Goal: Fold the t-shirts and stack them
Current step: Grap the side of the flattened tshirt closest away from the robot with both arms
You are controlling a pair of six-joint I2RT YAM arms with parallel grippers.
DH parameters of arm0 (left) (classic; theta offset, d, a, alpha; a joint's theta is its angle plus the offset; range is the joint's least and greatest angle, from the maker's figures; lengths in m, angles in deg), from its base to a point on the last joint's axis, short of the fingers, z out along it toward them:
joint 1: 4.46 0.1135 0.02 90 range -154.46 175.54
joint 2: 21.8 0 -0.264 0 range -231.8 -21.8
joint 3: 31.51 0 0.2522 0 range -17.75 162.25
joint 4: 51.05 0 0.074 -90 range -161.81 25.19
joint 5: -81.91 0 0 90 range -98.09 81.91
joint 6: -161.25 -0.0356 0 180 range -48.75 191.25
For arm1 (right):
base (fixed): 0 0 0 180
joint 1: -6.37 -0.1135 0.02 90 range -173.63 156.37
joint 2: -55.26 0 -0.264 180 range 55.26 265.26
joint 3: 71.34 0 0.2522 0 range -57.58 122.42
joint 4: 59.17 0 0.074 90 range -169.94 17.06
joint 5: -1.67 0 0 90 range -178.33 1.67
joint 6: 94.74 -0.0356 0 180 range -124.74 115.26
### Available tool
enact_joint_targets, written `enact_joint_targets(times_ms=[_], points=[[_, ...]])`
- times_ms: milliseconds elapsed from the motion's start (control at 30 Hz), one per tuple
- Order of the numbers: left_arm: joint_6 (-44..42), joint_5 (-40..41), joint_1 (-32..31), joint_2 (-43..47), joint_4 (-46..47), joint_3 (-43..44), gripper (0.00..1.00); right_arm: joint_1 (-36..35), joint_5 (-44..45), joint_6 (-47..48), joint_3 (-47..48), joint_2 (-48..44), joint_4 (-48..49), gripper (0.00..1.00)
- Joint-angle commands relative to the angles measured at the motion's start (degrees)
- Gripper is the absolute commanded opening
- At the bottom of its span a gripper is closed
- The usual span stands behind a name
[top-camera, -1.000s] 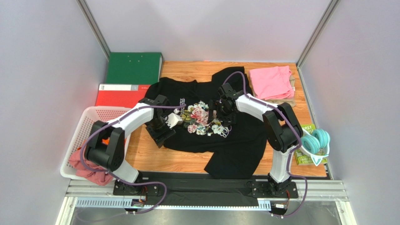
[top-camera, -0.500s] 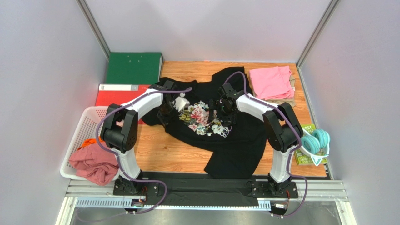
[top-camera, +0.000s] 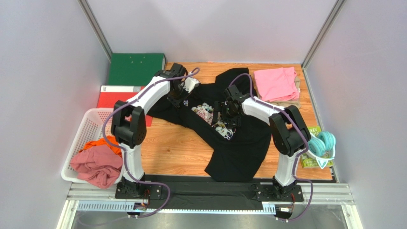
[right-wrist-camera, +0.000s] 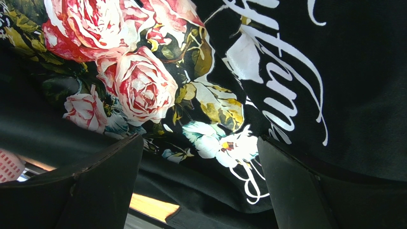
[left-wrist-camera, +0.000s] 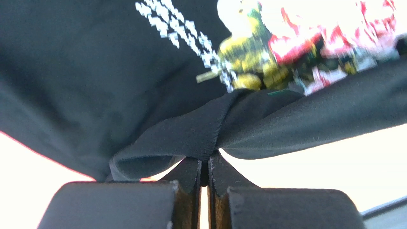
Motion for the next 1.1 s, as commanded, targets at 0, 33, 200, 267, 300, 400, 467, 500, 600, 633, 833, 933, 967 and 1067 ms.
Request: enact_joint_targets(times_ms=[0, 33, 200, 267, 300, 400, 467, 500, 600, 633, 833, 933, 967, 1067], points=[[1.52, 1.99, -1.35, -7.39, 0.53, 5.60, 0.10, -0.32, 0.73, -0.43, -3.67, 1.93, 0.16, 1.00], [1.43, 3.22, -1.62, -8.37, 0.53, 6.39, 0.15, -0.32, 0.73, -0.60, -3.84, 1.84, 0.16, 1.00], [0.90, 5.96, -1.54, -10.14, 0.70, 7.90, 0.61, -0.32, 0.82, -0.60, -4.19, 2.01, 0.33, 1.00], [-0.24, 7.54, -1.27, -8.30, 1.23, 4.67, 0.66, -0.32, 0.82, -0.52, -4.28, 2.19, 0.51, 1.00], [-0.76, 7.80, -1.19, -5.50, 2.71, 2.99, 0.66, -0.41, 0.82, -0.52, -4.28, 2.37, 0.77, 1.00], [-2.79, 9.29, -1.19, -0.31, 6.05, -4.04, 0.67, -0.32, 0.47, -0.43, -4.20, 2.98, 1.21, 1.00], [-2.79, 9.21, -0.92, 0.93, 6.07, -6.59, 0.67, -0.32, 0.12, -0.43, -4.20, 3.51, 1.48, 1.00], [-2.70, 9.12, -0.75, 1.72, 5.89, -7.21, 0.67, -0.32, 0.12, -0.43, -4.28, 3.51, 1.65, 1.00], [-1.48, 7.98, 0.39, 4.27, 6.85, -9.24, 0.67, -0.32, 0.12, -0.25, -4.46, 3.60, 1.92, 1.00], [-1.12, 7.37, 0.66, 4.63, 7.21, -9.85, 0.67, -0.32, 0.21, -0.17, -4.55, 3.68, 1.83, 1.00], [-0.15, 6.39, 0.84, 0.51, 7.56, -8.55, 0.66, -0.32, 0.03, -0.25, -4.46, 3.77, 1.92, 1.00], [-0.50, 6.39, 0.84, -2.92, 7.39, -6.27, 0.65, -0.32, 0.21, -0.43, -4.37, 3.60, 1.92, 1.00], [-0.51, 6.39, 0.75, -4.32, 6.25, -5.64, 0.64, -0.32, 0.12, -0.43, -4.28, 3.68, 1.92, 1.00], [-1.03, 3.32, -0.12, -5.30, 3.61, -3.79, 0.62, -0.32, 0.12, -0.60, -3.93, 3.95, 1.83, 1.00]])
